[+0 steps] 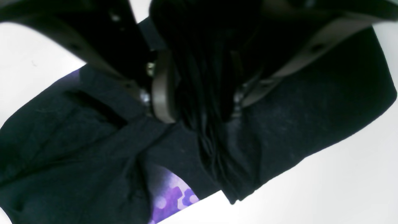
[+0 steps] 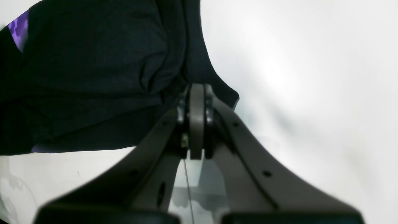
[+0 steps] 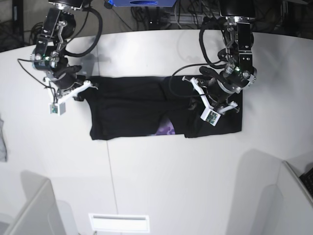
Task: Fold the T-shirt properly
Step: 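Fold the strip end held by the left gripper toward the right gripper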
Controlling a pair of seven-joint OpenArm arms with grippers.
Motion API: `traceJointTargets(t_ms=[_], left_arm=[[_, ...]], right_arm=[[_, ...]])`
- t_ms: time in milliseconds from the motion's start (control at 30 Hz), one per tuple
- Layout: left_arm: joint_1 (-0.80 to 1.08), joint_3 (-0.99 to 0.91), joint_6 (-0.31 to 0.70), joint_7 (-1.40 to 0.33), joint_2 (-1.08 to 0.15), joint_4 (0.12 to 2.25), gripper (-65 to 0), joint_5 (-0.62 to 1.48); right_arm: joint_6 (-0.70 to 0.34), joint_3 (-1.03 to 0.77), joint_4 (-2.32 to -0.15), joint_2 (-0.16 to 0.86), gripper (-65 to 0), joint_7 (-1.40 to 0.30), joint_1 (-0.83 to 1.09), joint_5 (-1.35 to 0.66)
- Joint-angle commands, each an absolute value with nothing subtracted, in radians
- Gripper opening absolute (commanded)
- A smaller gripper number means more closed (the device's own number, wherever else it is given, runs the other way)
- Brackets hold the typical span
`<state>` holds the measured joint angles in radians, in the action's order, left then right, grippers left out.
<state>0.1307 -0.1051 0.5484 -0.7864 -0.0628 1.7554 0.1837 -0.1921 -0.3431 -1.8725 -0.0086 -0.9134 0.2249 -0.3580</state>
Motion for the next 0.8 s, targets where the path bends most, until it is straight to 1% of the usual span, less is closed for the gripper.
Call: traceJointTargets(t_ms=[0, 100, 300, 500, 533, 567, 600, 667, 700, 733, 767], left_arm=[[0.117, -0.088, 0.547, -0.768, -0.056, 1.77, -36.2, 0.197], [0.117, -0.039, 0.547, -0.768, -0.051, 1.77, -33.6, 0.191], [0.125, 0.061, 0.547, -0.768, -0.051, 1.77, -33.9, 0.196], [0.159, 0.028, 0.547, -0.768, -0.056, 1.813, -34.7, 0.199], [0.183, -0.012, 0.547, -0.768, -0.056, 1.83, -36.0, 0.199], [0.2, -0.053, 0.547, -0.765, -0.056, 1.844, -38.7, 0.199], [0.22, -0.113, 0.549, -0.765, -0.056, 1.857, -43.4, 0.199], [0.246, -0.223, 0.552, -0.763, -0.056, 1.871, -56.1, 0.199], [0.252, -0.271, 0.552, -0.763, -0.056, 1.871, -62.7, 0.199], [0.259, -0.325, 0.552, -0.762, -0.058, 1.867, -65.0, 0.199], [0.26, -0.372, 0.552, -0.762, -0.059, 1.865, -65.0, 0.199]], right_arm=[[-0.197, -0.346, -1.888, -0.004, -65.0, -0.895, 0.211, -0.364], [-0.197, -0.346, -1.888, -0.004, -65.0, -0.895, 0.211, -0.364], [-0.197, -0.346, -1.888, -0.005, -65.0, -0.895, 0.211, -0.364], [-0.197, -0.346, -1.876, -0.004, -65.0, -0.903, 0.171, -0.364], [-0.197, -0.346, -1.867, -0.004, -65.0, -0.903, 0.159, -0.364], [-0.197, -0.346, -1.86, -0.004, -65.0, -0.903, 0.148, -0.364], [-0.199, -0.346, -1.856, -0.004, -65.0, -0.905, 0.137, -0.364], [-0.199, -0.346, -1.842, -0.004, -65.0, -0.905, 0.124, -0.386], [-0.199, -0.346, -1.83, -0.004, -63.9, -0.905, 0.116, -0.417], [-0.199, -0.346, -1.808, 0.001, -54.2, -0.912, 0.107, -0.466], [-0.199, -0.346, -1.787, 0.005, -46.1, -0.926, 0.096, -0.507]])
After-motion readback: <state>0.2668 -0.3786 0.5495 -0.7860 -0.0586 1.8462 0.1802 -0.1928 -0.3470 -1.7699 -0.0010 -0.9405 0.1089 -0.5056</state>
